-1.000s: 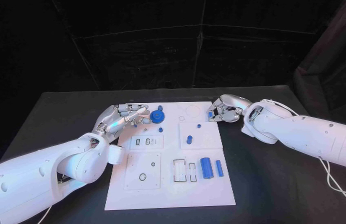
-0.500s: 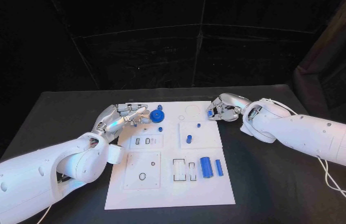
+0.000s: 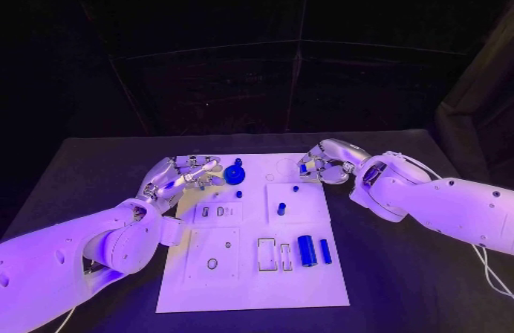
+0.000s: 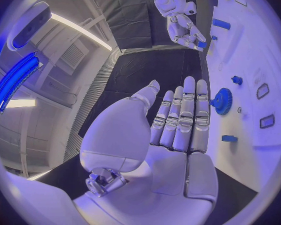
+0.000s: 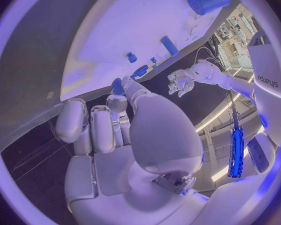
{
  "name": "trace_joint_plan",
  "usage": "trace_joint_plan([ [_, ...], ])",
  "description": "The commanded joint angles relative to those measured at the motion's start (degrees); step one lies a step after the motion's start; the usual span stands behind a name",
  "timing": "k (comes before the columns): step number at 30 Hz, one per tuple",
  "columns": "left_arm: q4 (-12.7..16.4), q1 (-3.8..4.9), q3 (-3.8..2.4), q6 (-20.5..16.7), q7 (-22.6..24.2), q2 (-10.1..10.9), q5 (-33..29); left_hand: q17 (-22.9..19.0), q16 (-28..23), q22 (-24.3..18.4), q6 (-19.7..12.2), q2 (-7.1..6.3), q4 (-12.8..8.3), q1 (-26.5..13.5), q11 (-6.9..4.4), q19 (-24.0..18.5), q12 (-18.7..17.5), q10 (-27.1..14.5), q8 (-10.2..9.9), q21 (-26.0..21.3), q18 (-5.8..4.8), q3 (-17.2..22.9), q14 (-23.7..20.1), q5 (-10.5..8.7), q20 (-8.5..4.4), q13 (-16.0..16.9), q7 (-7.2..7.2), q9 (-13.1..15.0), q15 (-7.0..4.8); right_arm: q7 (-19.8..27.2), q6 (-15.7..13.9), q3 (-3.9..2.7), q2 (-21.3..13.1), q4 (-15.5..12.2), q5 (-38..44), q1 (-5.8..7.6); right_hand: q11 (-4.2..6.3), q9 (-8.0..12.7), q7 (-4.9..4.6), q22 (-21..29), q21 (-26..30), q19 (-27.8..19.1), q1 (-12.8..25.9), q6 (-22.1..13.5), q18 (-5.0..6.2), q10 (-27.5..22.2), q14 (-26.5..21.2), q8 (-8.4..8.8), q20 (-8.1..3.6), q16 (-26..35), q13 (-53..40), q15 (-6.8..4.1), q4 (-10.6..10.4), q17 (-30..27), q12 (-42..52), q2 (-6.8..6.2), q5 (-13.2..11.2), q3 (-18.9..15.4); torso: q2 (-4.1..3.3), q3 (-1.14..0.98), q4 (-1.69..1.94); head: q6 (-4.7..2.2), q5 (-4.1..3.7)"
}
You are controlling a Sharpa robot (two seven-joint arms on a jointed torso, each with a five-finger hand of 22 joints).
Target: Assemble the parts on the task board
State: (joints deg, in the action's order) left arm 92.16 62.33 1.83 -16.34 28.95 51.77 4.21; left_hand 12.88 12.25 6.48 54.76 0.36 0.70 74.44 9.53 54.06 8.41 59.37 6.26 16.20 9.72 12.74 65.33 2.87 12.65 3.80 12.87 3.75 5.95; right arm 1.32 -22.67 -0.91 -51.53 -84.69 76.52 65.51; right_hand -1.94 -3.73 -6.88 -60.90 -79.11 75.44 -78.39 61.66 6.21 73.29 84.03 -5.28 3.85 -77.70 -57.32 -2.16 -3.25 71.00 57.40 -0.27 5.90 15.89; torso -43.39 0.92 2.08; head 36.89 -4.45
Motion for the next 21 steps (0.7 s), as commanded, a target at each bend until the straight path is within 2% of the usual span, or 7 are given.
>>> trace_joint_plan([
  [1, 0.3, 0.11, -0.04, 0.5, -0.2, 0.2, 0.3, 0.1, -0.2, -0.1, -0.1, 0.61, 0.1, 0.1, -0.04, 0.5, -0.3, -0.1, -0.3, -0.3, 0.73, 0.3, 0.0, 0.04, 0.04, -0.1, 0.06, 0.0, 0.37, -4.3, -2.7, -0.08, 0.5, -2.1, 0.2, 0.39, 0.28, -0.1, 0.19, 0.0, -0.2, 0.3, 1.0, 0.5, -0.64, 0.1, 2.5, -0.03, -0.08, -0.2, 0.0, -0.36, -0.3, 0.0, -0.2, -0.12, -0.7, 1.1, 0.53, 0.45, 0.11, 0.16, 0.22],
  [5, 0.4, 0.23, -0.04, 0.5, -0.2, 0.4, 0.3, 0.1, -0.3, -0.1, -0.1, 0.59, 0.0, 0.0, -0.04, 0.6, -0.3, -0.1, -0.3, -0.3, 0.73, 0.5, 0.0, 0.04, 0.04, -0.1, 0.07, 0.0, 0.37, -7.2, -2.0, -0.09, 1.9, -4.0, 0.2, 0.70, 0.29, -0.1, 0.19, 0.0, -0.2, 0.3, 1.5, 0.5, -0.63, -0.1, 2.4, 0.00, -0.08, 0.0, 0.4, -0.36, -0.2, -0.2, -0.7, -0.61, -1.5, 1.7, 0.81, 0.78, 0.31, 0.33, 0.33],
  [10, 0.5, 0.62, -0.05, 0.5, -0.2, 0.7, 0.3, 0.1, -0.3, -0.1, -0.1, 0.59, 0.0, 0.0, -0.04, 0.6, -0.3, -0.1, -0.3, -0.3, 0.73, 0.5, 0.0, 0.04, 0.04, -0.1, 0.07, 0.0, 0.37, -10.6, -0.4, -0.09, 5.4, -4.6, 0.3, 0.86, 0.31, -0.2, 0.20, 0.1, -0.2, 0.3, 1.6, 0.6, -0.62, -0.2, 2.4, -0.03, -0.08, 0.1, 0.7, -0.36, -0.1, -0.4, -1.0, -0.67, -1.7, 2.0, 1.00, 1.28, 0.71, 0.66, 1.44],
  [13, 0.2, 0.91, -0.05, 0.5, -0.1, 0.8, 0.3, 0.2, -0.3, -0.1, -0.1, 0.59, 0.0, 0.0, -0.05, 0.6, -0.3, -0.1, -0.3, -0.3, 0.73, 0.6, 0.0, 0.03, 0.04, -0.1, 0.06, 0.0, 0.37, -11.4, 0.2, -0.08, 8.2, -4.0, 0.7, 0.88, 0.34, -0.2, 0.23, 0.0, -0.2, 0.3, 1.7, 0.7, -0.63, -0.4, 2.3, -0.07, -0.09, 0.3, 0.9, -0.37, 0.0, -0.6, -1.2, -0.62, -1.7, 2.3, 1.07, 1.46, 0.79, 0.97, 2.04],
  [14, 0.0, 1.04, -0.05, 0.5, -0.1, 0.8, 0.2, 0.2, -0.3, -0.1, -0.1, 0.59, 0.0, 0.0, -0.05, 0.6, -0.3, -0.1, -0.3, -0.3, 0.73, 0.6, 0.0, 0.03, 0.04, -0.1, 0.06, 0.0, 0.37, -11.6, 0.5, -0.07, 9.8, -3.8, 1.3, 0.87, 0.34, -0.2, 0.24, 0.1, -0.2, 0.3, 1.7, 0.7, -0.62, -0.4, 2.3, -0.07, -0.09, 0.4, 1.1, -0.38, 0.0, -0.8, -1.4, -0.61, -1.7, 2.4, 1.07, 1.57, 0.94, 1.14, 2.15],
  [17, -0.3, 1.29, -0.05, 0.5, 0.0, 0.8, -0.1, 0.2, -0.3, -0.1, -0.1, 0.59, 0.0, 0.0, -0.05, 0.6, -0.3, -0.1, -0.3, -0.3, 0.73, 0.6, 0.0, 0.03, 0.04, -0.1, 0.06, 0.0, 0.37, -12.1, 1.3, -0.06, 12.6, -3.2, 2.6, 0.83, 0.35, -0.2, 0.25, 0.1, -0.2, 0.3, 1.7, 0.7, -0.62, -0.5, 2.2, -0.07, -0.10, 0.4, 1.2, -0.39, 0.1, -0.8, -1.5, -0.60, -1.6, 2.6, 0.97, 1.46, 1.03, 1.25, 2.61],
  [21, -0.8, 1.62, -0.05, 0.4, 0.1, 0.8, -0.5, 0.2, -0.3, -0.1, -0.1, 0.59, 0.0, 0.0, -0.05, 0.6, -0.3, -0.1, -0.3, -0.3, 0.73, 0.6, 0.0, 0.03, 0.04, -0.1, 0.06, 0.0, 0.37, -13.3, 2.9, -0.02, 15.7, -2.2, 4.7, 0.54, 0.34, -0.2, 0.24, 0.1, -0.2, 0.3, 1.8, 0.7, -0.62, -0.5, 2.2, -0.06, -0.11, 0.5, 1.3, -0.40, 0.1, -0.9, -1.6, -0.62, -1.6, 2.8, 0.94, 1.64, 1.25, 1.60, 2.91],
])
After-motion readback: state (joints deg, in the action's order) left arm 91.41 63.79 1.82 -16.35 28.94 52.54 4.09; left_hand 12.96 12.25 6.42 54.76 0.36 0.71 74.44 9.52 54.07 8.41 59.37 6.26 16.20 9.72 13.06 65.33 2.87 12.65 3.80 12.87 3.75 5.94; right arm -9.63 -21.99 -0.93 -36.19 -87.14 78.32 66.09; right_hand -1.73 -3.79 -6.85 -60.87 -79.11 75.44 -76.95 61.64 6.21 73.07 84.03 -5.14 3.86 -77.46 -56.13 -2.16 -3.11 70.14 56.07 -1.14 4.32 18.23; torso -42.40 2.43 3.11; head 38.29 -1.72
